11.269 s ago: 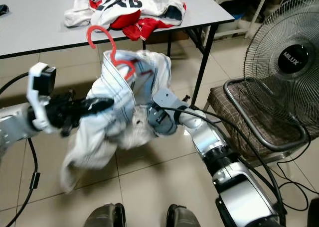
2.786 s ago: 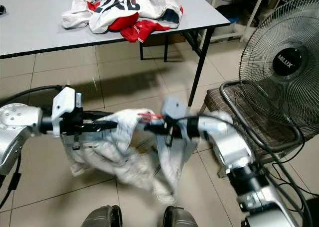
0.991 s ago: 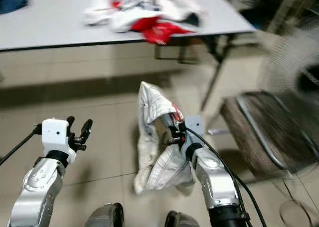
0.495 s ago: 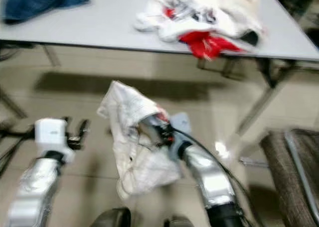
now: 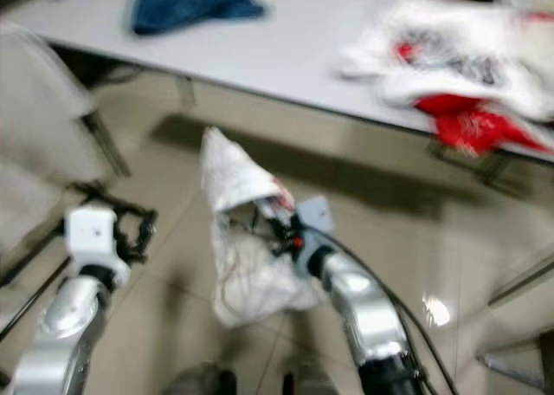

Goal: Hang hanger

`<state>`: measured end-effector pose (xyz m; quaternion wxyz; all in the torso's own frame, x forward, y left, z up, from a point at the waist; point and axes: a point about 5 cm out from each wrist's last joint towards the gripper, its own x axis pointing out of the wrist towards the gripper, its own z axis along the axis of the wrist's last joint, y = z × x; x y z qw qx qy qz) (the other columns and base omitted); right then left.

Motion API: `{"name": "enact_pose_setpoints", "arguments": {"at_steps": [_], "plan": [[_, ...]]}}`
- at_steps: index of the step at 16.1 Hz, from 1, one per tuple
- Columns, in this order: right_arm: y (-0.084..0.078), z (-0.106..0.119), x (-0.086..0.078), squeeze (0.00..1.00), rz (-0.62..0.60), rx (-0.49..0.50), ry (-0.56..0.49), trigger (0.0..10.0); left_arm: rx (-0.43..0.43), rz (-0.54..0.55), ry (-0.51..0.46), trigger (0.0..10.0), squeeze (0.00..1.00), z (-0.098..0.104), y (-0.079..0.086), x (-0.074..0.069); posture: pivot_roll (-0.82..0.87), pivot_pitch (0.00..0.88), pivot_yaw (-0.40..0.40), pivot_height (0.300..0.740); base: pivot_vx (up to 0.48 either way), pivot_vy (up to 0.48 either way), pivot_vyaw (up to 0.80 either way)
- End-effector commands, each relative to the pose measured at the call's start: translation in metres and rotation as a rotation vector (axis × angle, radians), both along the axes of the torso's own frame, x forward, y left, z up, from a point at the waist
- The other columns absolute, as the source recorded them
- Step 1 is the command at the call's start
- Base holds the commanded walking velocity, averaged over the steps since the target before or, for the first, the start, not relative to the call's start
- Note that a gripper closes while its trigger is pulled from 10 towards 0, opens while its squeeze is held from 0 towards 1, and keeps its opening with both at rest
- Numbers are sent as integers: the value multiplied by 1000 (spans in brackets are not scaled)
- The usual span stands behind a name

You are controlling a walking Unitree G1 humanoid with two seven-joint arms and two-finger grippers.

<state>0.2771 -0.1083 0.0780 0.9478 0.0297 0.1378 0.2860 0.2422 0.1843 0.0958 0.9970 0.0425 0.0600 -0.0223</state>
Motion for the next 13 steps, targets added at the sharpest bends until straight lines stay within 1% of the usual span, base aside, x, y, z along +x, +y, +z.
{"name": "enact_pose_setpoints", "arguments": {"at_steps": [1,5,8,9,10,11,13], "plan": [[5,12,1,0,22,39,-54,10000,19,3,0,10000,16,2,5,0,-23,151,10,740,319,0,700],[4,11,1,0,-6,47,-55,10000,19,3,-3,10000,20,2,5,0,-24,145,12,740,326,0,684],[9,10,-2,0,37,36,-49,10000,18,17,-9,10000,24,3,6,2,-22,139,15,740,356,0,0],[10,10,-2,0,34,43,-49,10000,19,18,-8,10000,24,3,6,2,-20,135,21,740,368,0,0],[8,8,0,0,1,34,-51,10000,21,15,-6,10000,20,2,5,2,-19,129,27,740,371,0,0],[8,9,0,0,-3,27,-60,10000,20,8,-9,10000,20,3,4,3,-21,127,30,740,386,0,0],[9,11,0,0,23,23,-79,10000,17,-1,-13,10000,27,4,2,6,-26,122,36,740,399,0,597]]}}
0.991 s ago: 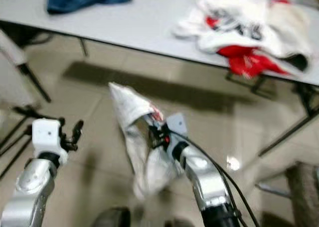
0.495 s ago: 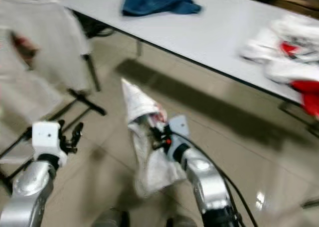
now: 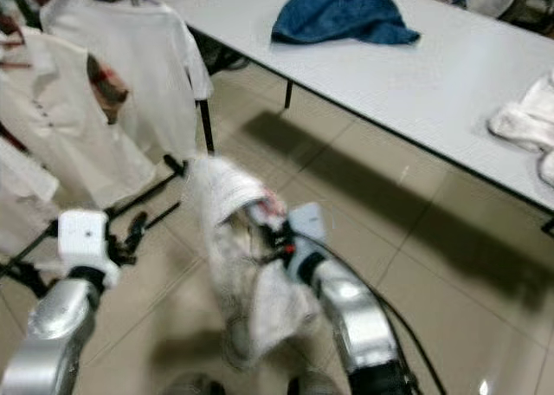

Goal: Hang hanger

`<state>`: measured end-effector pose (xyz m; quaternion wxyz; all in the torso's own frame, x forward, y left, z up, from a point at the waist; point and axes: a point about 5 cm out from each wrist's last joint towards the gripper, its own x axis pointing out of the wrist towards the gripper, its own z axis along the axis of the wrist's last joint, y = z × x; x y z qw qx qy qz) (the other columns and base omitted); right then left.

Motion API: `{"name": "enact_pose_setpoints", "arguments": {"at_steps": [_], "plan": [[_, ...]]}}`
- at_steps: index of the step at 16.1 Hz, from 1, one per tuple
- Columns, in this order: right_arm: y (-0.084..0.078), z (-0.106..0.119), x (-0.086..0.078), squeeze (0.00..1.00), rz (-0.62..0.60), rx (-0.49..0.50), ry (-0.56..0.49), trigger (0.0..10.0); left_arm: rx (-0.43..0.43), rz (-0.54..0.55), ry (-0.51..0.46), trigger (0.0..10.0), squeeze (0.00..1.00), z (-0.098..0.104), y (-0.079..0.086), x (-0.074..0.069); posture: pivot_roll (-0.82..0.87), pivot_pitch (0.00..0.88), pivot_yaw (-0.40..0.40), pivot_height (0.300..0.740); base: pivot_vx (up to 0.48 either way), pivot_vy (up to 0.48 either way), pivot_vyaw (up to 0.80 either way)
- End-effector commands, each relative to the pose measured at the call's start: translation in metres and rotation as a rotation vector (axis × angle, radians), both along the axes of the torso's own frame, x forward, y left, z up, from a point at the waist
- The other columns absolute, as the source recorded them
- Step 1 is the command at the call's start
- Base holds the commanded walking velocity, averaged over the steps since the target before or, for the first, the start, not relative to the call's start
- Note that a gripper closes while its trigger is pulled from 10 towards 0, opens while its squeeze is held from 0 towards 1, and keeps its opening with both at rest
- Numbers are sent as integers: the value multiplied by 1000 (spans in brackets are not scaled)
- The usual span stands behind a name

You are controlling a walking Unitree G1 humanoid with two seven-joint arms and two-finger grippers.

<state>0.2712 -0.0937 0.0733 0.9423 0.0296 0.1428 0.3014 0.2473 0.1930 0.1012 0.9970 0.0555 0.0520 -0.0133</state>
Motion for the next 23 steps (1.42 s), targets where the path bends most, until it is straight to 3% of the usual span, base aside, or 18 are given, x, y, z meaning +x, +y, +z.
{"name": "enact_pose_setpoints", "arguments": {"at_steps": [1,5,8,12,18,23], "plan": [[-5,16,6,0,-12,19,-94,10000,-9,-18,3,10000,27,-1,-6,1,-27,119,38,740,405,0,763],[-8,15,11,0,-73,2,-84,10000,4,-15,8,10000,31,-2,-6,3,-29,109,39,740,421,0,380],[-4,15,9,0,-20,28,-80,10000,0,-17,4,10000,31,-2,-7,4,-28,104,36,740,437,0,0],[1,15,2,0,76,34,-92,10000,-6,-21,2,10000,27,-4,-5,-2,-24,103,30,740,437,0,731],[-14,2,-9,0,107,-3,-57,10000,7,-18,39,10000,27,-13,-1,-21,-15,106,31,740,429,0,800],[-22,-6,-17,0,157,-25,-25,10000,0,-15,41,10000,27,-13,-1,-26,-11,107,34,740,411,0,800]]}}
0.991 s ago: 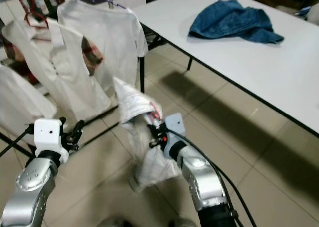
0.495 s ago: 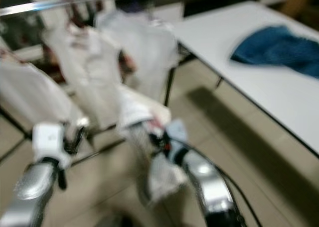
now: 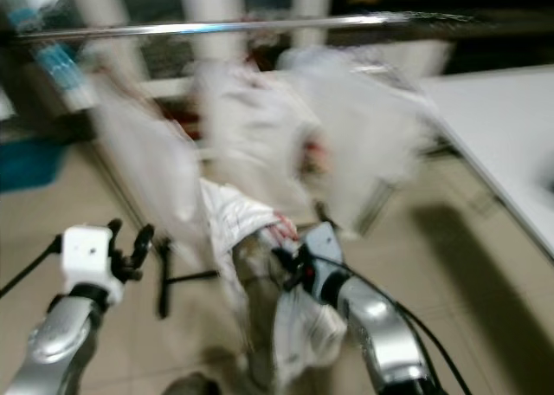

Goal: Hang hanger

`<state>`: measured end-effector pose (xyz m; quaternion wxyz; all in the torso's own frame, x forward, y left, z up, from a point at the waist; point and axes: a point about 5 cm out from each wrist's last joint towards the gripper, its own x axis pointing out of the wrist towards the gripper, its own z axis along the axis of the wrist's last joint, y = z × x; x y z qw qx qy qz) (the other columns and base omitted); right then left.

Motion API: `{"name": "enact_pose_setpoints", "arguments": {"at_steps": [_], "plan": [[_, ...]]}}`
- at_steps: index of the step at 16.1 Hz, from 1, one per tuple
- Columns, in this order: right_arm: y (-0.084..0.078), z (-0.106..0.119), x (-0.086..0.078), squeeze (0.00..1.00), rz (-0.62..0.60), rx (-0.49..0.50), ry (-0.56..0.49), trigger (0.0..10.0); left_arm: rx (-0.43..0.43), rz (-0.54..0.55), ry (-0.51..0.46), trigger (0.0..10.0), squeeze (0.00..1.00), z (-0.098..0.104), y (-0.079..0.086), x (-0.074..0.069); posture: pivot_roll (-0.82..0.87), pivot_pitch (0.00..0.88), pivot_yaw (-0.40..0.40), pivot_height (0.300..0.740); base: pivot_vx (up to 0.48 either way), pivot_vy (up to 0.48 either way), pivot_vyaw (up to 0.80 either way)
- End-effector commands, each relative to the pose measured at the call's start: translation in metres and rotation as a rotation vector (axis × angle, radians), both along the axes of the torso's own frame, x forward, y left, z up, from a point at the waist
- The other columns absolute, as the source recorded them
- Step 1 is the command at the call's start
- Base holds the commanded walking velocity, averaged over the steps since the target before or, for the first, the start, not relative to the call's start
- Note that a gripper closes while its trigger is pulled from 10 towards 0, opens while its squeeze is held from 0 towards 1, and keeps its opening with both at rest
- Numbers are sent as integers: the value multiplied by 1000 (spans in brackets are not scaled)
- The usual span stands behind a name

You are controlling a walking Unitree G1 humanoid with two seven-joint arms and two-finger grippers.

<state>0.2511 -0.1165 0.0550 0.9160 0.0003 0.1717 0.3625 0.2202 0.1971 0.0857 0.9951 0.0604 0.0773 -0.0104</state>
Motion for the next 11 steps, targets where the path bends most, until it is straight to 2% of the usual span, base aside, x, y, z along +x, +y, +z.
{"name": "enact_pose_setpoints", "arguments": {"at_steps": [1,3,5,6,9,11], "plan": [[-5,11,2,0,24,21,-58,10000,-11,-24,-6,10000,27,2,-6,1,-11,107,34,740,405,0,800],[-14,7,-4,0,57,-6,-41,10000,-13,-25,-1,10000,31,0,-7,0,-13,107,32,740,396,0,800],[-17,4,-9,0,92,-24,-30,10000,-16,-24,1,10000,27,0,-8,-1,-12,108,29,740,390,0,800],[-19,2,-13,0,116,-39,-24,10000,-21,-26,-2,10000,24,0,-9,-2,-12,108,28,740,319,0,0],[-28,-1,-18,0,142,-82,-13,10000,-34,-29,-16,10000,0,1,-8,-2,-15,111,30,740,0,0,0],[-37,0,-15,0,83,-102,-33,10000,-25,-33,-17,10000,0,2,-6,-1,-16,114,30,740,0,0,0]]}}
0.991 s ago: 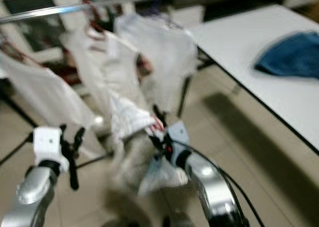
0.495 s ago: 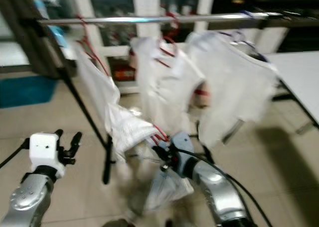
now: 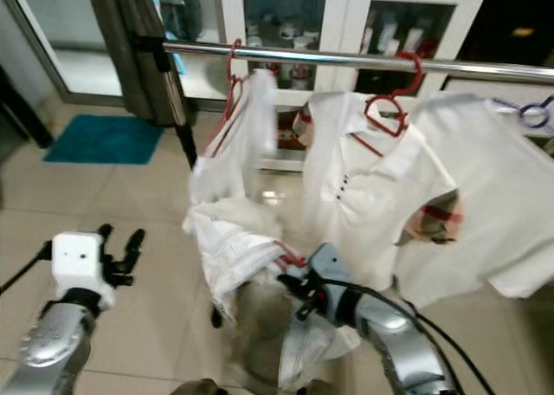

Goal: Hang hanger

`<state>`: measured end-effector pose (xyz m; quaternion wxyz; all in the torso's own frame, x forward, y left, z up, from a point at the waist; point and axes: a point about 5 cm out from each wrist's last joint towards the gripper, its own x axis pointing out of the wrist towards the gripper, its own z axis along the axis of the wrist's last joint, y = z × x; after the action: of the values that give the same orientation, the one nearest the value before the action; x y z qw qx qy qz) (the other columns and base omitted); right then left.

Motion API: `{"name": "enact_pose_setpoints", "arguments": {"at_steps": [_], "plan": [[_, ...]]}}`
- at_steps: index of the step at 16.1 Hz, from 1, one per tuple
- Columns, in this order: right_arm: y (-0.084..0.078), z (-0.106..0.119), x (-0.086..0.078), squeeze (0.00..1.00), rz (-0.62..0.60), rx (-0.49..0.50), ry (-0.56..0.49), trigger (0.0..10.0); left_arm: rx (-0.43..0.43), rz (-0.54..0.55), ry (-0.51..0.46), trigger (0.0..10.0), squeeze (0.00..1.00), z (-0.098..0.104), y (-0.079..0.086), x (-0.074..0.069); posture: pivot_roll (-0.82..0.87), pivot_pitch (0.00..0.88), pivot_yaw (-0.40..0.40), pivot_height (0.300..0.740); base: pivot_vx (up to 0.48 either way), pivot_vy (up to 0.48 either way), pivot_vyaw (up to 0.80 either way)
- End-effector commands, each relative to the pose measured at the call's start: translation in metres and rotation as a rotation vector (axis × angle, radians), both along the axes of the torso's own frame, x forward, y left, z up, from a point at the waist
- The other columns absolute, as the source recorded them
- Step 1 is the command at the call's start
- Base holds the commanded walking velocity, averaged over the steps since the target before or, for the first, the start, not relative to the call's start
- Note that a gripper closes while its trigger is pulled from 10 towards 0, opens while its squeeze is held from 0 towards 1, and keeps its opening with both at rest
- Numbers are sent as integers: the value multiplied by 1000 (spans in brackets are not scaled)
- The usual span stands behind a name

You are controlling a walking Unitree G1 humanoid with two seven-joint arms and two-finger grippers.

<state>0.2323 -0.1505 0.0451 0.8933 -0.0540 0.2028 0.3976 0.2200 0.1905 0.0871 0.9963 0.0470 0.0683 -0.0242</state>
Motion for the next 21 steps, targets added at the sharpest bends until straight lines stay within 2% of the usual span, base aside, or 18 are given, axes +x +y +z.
{"name": "enact_pose_setpoints", "arguments": {"at_steps": [1,2,3,5,6,7,10,12,16,18,19,20,21], "plan": [[-7,11,9,0,-94,9,-78,10000,15,-11,0,10000,0,1,1,-1,-17,116,28,740,0,0,0],[-10,11,13,0,-160,13,-77,10000,23,-18,1,10000,0,1,2,0,-17,116,28,740,0,0,0],[-15,9,19,0,-291,28,-72,10000,34,-38,11,10000,0,0,1,1,-17,118,27,740,0,0,0],[-13,9,20,0,-365,83,-63,10000,44,-65,17,10000,0,0,1,4,-17,119,31,740,0,0,0],[3,10,15,0,-334,134,-71,10000,44,-108,26,10000,0,-1,-2,7,-21,118,40,740,0,0,0],[7,10,15,0,-320,131,-74,10000,48,-126,25,10000,0,0,-4,8,-21,118,44,740,0,0,0],[3,11,19,0,-346,122,-76,10000,79,-70,-27,10000,0,10,9,17,-18,117,46,740,0,0,0],[-11,8,20,0,-382,58,-66,10000,105,-57,-69,10000,0,24,24,30,-17,115,48,740,0,0,0],[-35,4,13,0,-417,-6,-43,10000,117,-92,-86,10000,0,34,34,45,-26,113,52,740,0,0,0],[-50,0,9,0,-472,-46,-24,10000,155,-140,-90,10000,0,41,40,62,-38,112,54,740,0,0,0],[-56,1,5,0,-485,-50,-23,10000,173,-179,-72,10000,0,43,47,77,-49,112,58,740,0,0,0],[-58,2,4,0,-488,-50,-24,10000,176,-197,-62,10000,0,43,49,83,-55,113,61,740,0,0,0],[-58,2,4,0,-488,-50,-24,10000,176,-197,-62,10000,0,43,49,83,-55,113,61,740,0,0,0]]}}
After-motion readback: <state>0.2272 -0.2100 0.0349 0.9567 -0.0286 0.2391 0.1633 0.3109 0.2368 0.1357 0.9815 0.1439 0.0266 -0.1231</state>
